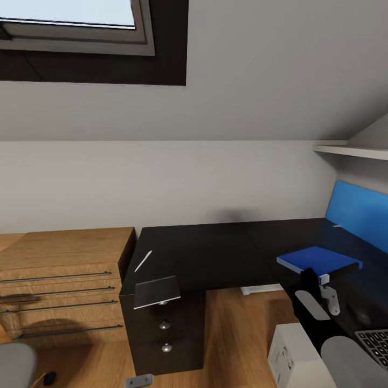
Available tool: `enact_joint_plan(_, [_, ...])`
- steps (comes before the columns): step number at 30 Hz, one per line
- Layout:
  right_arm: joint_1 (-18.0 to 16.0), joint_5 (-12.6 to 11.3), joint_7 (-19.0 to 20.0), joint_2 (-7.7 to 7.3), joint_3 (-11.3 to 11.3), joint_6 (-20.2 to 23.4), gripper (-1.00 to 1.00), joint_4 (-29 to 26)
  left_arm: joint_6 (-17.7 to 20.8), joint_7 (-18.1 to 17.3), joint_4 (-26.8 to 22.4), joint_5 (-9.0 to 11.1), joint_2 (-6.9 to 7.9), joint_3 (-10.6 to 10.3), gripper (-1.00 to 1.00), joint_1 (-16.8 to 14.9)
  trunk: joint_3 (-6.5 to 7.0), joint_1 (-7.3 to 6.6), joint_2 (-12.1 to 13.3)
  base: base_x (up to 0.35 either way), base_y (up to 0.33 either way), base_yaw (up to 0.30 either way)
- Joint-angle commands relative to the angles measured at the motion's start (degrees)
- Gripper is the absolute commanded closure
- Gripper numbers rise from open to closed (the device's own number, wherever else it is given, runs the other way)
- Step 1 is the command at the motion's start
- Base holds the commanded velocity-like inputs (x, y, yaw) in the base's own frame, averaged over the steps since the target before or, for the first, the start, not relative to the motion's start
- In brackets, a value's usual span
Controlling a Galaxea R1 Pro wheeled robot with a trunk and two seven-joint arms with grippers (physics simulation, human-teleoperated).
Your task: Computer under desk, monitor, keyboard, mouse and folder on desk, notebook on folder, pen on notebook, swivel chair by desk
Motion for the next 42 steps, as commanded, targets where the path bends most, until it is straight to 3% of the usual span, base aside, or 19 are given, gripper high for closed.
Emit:
enact_joint_plan(1, [-0.02,0.04,-0.38,-0.02,0.1,-0.13,1.0,-0.09,-0.28,0.34,0.02,0.56,0.03,-0.49,-1.0,-0.06,-0.07,0.0,-0.04,0.0,0.0,0.0])
enact_joint_plan(2, [-0.04,0.04,-0.38,-0.02,0.1,-0.13,1.0,-0.09,-0.28,0.34,0.02,0.55,0.03,-0.49,-1.0,-0.06,-0.07,0.0,-0.04,0.0,0.0,0.0])
enact_joint_plan(3, [-0.03,0.05,-0.38,-0.02,0.1,-0.14,-1.0,-0.09,-0.28,0.34,0.02,0.54,0.03,-0.49,-1.0,-0.06,-0.07,0.0,-0.04,0.0,0.0,0.0])
enact_joint_plan(42, [-0.01,0.04,-0.29,-0.1,0.01,-0.22,-1.0,-0.09,-0.28,0.34,0.02,0.56,0.03,-0.48,-1.0,-0.06,-0.07,0.0,-0.04,-0.016,-0.014,0.0])
